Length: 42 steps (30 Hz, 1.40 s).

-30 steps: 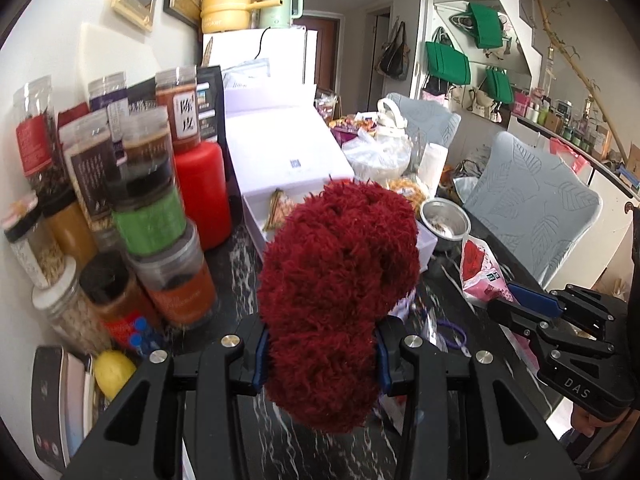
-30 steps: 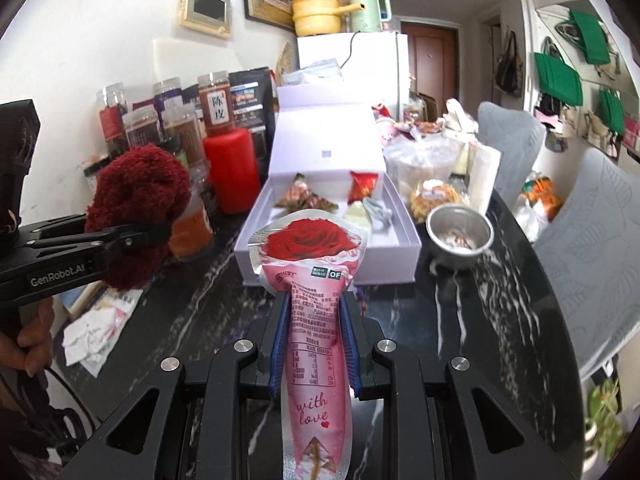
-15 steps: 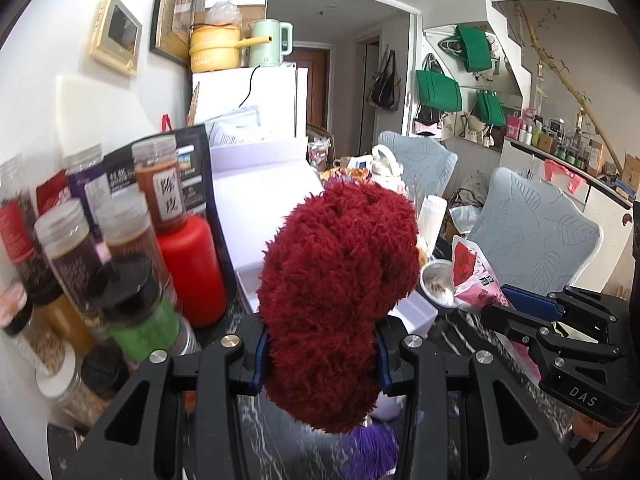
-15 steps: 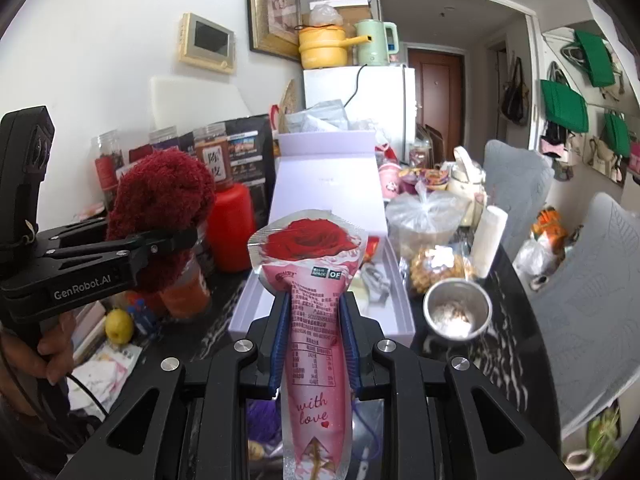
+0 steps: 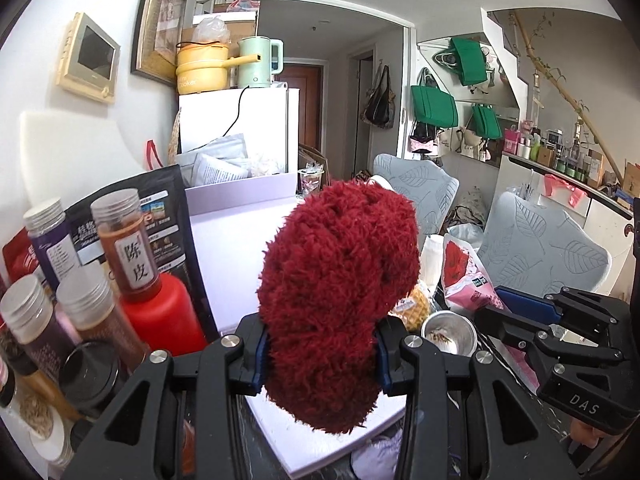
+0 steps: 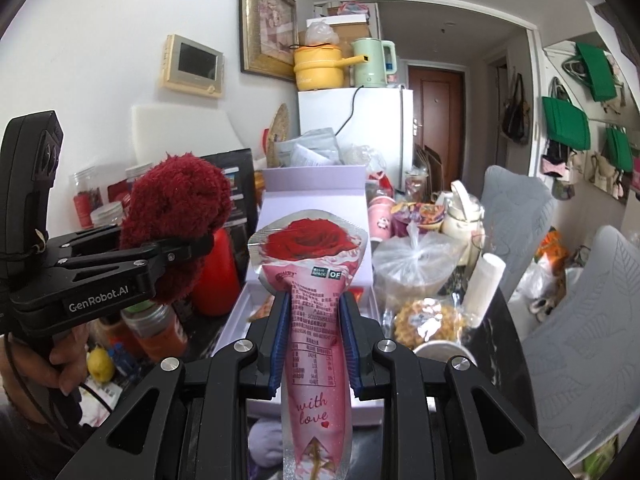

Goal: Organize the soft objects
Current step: 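Lower the pom-pom and pink pouch over the box with both grippers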

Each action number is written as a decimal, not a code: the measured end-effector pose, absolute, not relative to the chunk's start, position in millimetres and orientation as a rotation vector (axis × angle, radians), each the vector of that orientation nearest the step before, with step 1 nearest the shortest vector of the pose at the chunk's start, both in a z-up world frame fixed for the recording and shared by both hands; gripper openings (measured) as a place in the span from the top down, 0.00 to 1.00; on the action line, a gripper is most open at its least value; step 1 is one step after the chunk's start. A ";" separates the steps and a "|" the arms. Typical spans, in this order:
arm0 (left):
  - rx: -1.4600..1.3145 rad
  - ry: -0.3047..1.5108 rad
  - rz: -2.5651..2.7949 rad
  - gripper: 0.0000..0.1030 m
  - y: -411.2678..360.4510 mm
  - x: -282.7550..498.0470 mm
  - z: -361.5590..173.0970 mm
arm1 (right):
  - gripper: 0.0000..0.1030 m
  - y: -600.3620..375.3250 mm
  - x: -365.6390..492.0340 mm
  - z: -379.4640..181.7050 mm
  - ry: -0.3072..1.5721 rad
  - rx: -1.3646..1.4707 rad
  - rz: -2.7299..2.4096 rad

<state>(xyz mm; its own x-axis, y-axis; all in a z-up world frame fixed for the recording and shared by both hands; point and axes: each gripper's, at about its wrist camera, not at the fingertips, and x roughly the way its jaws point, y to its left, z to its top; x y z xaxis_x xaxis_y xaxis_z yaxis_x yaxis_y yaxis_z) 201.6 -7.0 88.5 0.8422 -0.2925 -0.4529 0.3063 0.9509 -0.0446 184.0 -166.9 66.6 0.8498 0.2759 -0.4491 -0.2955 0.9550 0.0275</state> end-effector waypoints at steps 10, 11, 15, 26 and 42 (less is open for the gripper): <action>0.010 0.488 -0.310 0.62 -17.9 254.2 86.2 | 0.76 -173.3 233.4 73.1 0.445 -0.041 0.295; 0.008 0.490 -0.308 0.62 -18.9 257.8 85.2 | 0.76 -173.2 238.9 73.5 0.443 -0.040 0.296; 0.001 0.501 -0.294 0.62 -20.9 275.2 79.5 | 0.76 -171.0 256.7 73.0 0.437 -0.039 0.298; 0.003 0.589 -0.252 0.62 -16.6 310.1 47.7 | 0.76 -163.0 302.0 50.0 0.488 -0.013 0.315; 0.052 0.762 -0.228 0.62 -28.0 346.5 -4.6 | 0.75 -162.8 340.2 3.4 0.663 0.001 0.286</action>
<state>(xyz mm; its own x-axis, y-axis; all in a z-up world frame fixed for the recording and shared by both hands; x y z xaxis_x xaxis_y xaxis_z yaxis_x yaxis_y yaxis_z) 346.5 -28.0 -4.6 0.6998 -0.1857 -0.6898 0.2235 0.9741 -0.0355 340.2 -162.8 3.4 0.7505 0.2625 -0.6065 -0.2617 0.9608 0.0919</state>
